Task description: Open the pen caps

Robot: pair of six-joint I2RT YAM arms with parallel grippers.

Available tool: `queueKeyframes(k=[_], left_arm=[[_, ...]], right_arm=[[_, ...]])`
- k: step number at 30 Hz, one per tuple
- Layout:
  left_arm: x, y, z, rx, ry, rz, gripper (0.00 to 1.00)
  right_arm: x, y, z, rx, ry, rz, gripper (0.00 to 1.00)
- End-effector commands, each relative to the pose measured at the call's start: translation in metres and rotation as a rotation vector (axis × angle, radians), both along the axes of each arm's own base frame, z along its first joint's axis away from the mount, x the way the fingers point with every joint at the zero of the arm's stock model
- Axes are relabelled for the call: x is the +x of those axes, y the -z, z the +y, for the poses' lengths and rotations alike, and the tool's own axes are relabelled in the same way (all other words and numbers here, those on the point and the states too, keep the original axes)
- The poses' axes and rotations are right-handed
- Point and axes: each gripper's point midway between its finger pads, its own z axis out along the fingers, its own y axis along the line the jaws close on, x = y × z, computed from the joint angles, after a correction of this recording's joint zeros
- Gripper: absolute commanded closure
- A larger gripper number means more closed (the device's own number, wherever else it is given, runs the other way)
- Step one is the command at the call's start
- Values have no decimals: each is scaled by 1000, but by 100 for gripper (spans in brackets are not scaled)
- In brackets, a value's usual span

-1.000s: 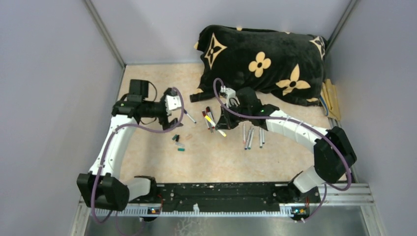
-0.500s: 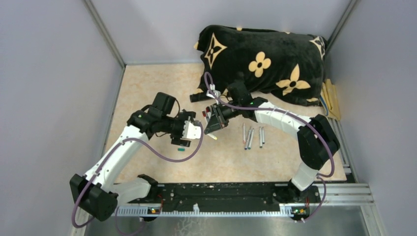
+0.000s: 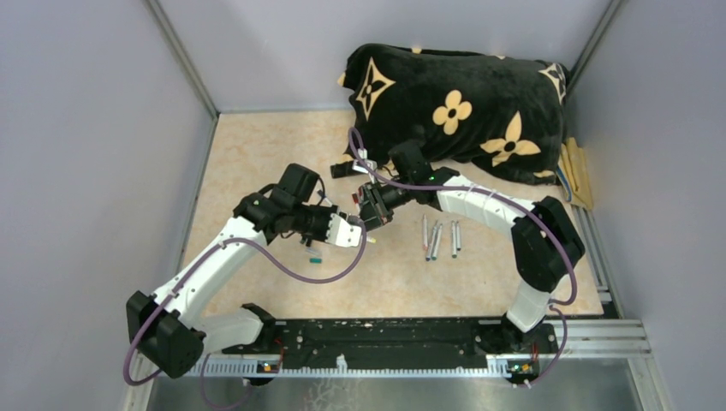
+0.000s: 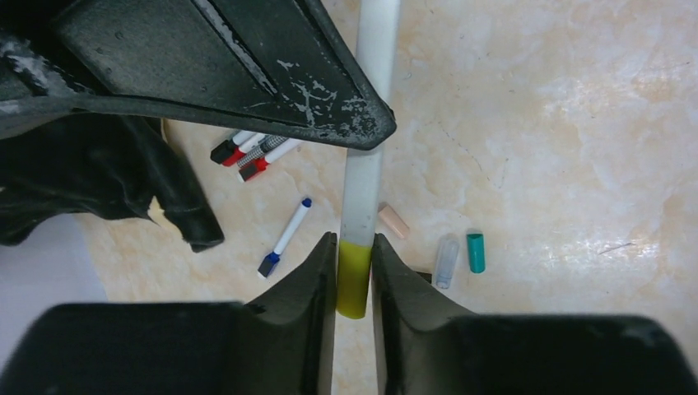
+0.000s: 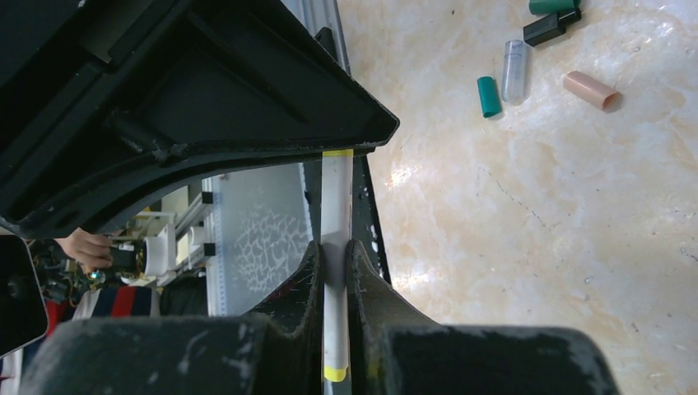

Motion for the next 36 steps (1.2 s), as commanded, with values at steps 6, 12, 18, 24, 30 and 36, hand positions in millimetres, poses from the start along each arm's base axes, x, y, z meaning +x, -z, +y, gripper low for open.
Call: queueKeyframes(k=[6, 12, 18, 24, 30, 36], left_arm=[[-1, 1, 1, 12, -10, -19, 100], [0, -5, -3, -5, -7, -15, 100], [1, -7, -2, 4, -14, -22, 100], [2, -5, 0, 14, -21, -24, 100], [6, 2, 7, 61, -27, -44, 100], [21, 12, 23, 162, -83, -80, 100]], right_arm=[[3, -8, 13, 68, -1, -7, 83], [-9, -6, 25, 87, -6, -1, 65], [-9, -8, 28, 122, 10, 10, 78], [-9, -6, 27, 115, 18, 16, 100], [-5, -3, 16, 95, 54, 12, 100], [-4, 6, -7, 32, 110, -6, 100]])
